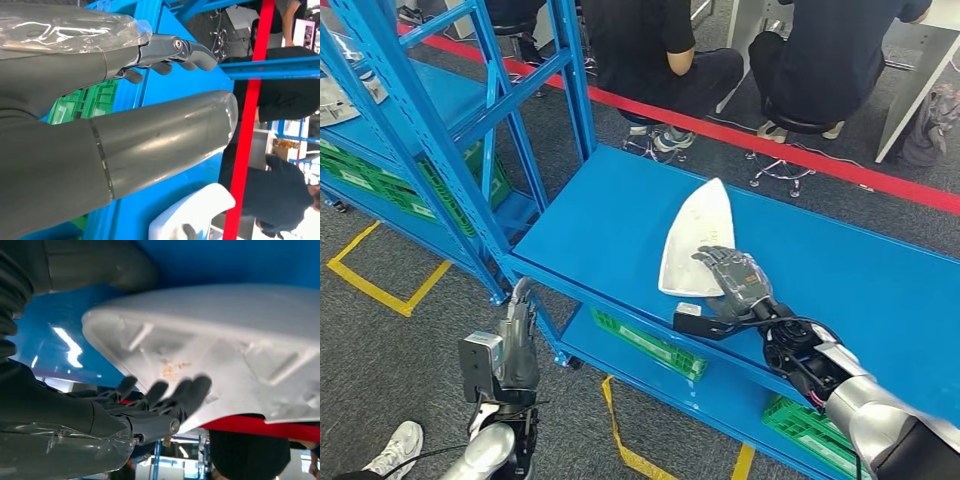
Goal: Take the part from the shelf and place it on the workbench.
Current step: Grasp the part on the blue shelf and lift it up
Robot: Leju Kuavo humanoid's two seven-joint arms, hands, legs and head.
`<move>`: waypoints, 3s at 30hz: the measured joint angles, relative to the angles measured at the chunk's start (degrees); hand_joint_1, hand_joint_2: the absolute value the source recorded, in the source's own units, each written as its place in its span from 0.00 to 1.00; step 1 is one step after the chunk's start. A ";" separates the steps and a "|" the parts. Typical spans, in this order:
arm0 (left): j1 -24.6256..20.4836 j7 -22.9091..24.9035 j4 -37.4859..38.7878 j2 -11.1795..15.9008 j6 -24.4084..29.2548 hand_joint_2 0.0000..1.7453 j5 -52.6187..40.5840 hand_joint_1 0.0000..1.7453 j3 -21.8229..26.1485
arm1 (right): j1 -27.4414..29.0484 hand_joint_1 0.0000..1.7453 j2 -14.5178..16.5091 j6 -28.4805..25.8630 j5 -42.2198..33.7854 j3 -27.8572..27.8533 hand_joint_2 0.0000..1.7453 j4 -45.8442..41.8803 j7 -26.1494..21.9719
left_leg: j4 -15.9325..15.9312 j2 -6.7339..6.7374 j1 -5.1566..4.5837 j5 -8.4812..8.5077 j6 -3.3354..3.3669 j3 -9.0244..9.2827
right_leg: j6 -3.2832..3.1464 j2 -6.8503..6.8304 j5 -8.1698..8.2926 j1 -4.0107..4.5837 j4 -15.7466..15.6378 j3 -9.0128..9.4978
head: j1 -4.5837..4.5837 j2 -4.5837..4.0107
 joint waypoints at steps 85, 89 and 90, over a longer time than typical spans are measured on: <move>-1.65 -0.11 0.07 -1.21 -0.10 1.00 -10.08 0.00 0.00 | 29.06 1.00 -1.81 -21.23 -4.04 -15.64 1.00 -71.16 -6.24 | 0.00 0.02 0.01 -0.01 0.00 -0.32 | 0.00 0.02 -0.01 0.01 0.02 -0.33 | -0.02 0.01; -1.63 0.03 -0.76 -1.18 -0.66 1.00 -10.37 0.00 0.00 | 30.16 1.00 -1.19 -21.23 -4.73 -15.74 1.00 -71.42 -5.93 | 0.00 0.02 0.01 -0.01 0.00 -0.33 | 0.00 0.03 -0.01 0.00 0.02 -0.34 | -0.01 -0.01; -1.63 -0.15 -0.93 -1.18 -0.92 1.00 -10.32 0.00 0.00 | 30.30 1.00 -1.13 -21.23 -4.90 -15.75 1.00 -71.50 -5.75 | 0.00 0.02 0.01 -0.01 0.00 -0.33 | 0.00 0.03 -0.01 0.00 0.02 -0.34 | -0.01 0.00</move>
